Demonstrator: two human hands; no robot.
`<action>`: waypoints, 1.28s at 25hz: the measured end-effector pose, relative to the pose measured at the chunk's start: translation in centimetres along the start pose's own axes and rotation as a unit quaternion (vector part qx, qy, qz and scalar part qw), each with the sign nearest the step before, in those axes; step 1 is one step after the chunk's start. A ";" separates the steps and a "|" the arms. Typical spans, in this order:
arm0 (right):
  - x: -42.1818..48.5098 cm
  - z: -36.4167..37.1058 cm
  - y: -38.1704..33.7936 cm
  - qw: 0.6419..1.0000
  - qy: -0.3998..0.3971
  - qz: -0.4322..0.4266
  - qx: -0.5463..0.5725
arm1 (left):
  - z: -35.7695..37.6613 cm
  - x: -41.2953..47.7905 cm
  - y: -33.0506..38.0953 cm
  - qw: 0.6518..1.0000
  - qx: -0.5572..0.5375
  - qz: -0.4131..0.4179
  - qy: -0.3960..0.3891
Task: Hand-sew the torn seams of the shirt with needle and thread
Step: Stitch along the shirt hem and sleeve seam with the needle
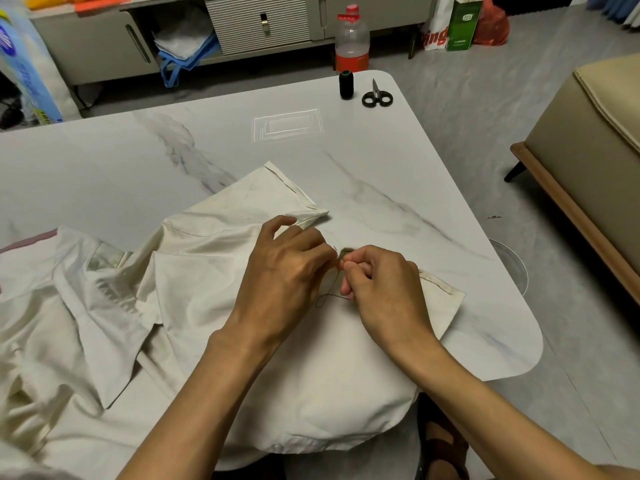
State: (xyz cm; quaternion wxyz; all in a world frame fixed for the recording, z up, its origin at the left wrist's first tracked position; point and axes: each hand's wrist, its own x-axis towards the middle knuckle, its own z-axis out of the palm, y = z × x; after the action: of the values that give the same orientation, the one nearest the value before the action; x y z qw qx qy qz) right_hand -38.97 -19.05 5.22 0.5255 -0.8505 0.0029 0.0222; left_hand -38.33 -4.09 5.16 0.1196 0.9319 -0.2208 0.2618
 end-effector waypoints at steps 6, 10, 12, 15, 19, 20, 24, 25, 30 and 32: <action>0.1 -0.1 0.0 1.000 -0.021 0.001 0.020 | 0.5 -0.4 0.0 0.999 -0.021 -0.034 0.008; -0.2 0.2 0.0 0.997 -0.031 0.023 0.074 | 0.7 -0.5 -0.1 0.997 -0.044 -0.066 0.015; -0.3 0.2 0.0 0.996 -0.036 0.021 0.076 | 0.7 -0.5 -0.2 0.995 -0.058 -0.079 0.011; -0.6 0.1 -0.1 0.998 -0.027 -0.013 0.057 | 0.6 -0.5 -0.2 0.993 -0.084 -0.082 0.008; -0.6 0.0 -0.4 0.998 -0.010 -0.016 0.057 | 0.4 -0.4 -0.1 0.993 -0.103 -0.050 -0.002; -0.6 -0.1 -0.6 0.998 -0.014 -0.015 0.064 | 0.4 -0.4 -0.1 0.993 -0.104 -0.056 -0.001; -0.6 -1.1 -1.2 0.995 -0.036 0.006 0.092 | 0.3 -0.4 -0.4 0.985 -0.123 -0.117 0.007; -0.4 -1.4 -1.2 0.998 -0.021 -0.005 0.063 | 0.2 -0.4 -0.5 0.984 -0.129 -0.126 0.008; 1.3 -3.7 -1.1 0.993 0.077 -0.057 -0.074 | -0.1 -0.3 -0.5 0.981 -0.144 -0.128 0.012; 1.8 -3.7 -1.2 0.997 0.046 -0.041 -0.053 | -0.1 -0.3 -0.5 0.982 -0.146 -0.123 0.012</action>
State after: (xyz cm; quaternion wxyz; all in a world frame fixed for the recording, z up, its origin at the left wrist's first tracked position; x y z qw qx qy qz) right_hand -37.01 -21.80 7.86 0.4795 -0.8767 -0.0094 -0.0382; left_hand -38.38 -3.54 5.02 0.2881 0.9213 -0.1393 0.2211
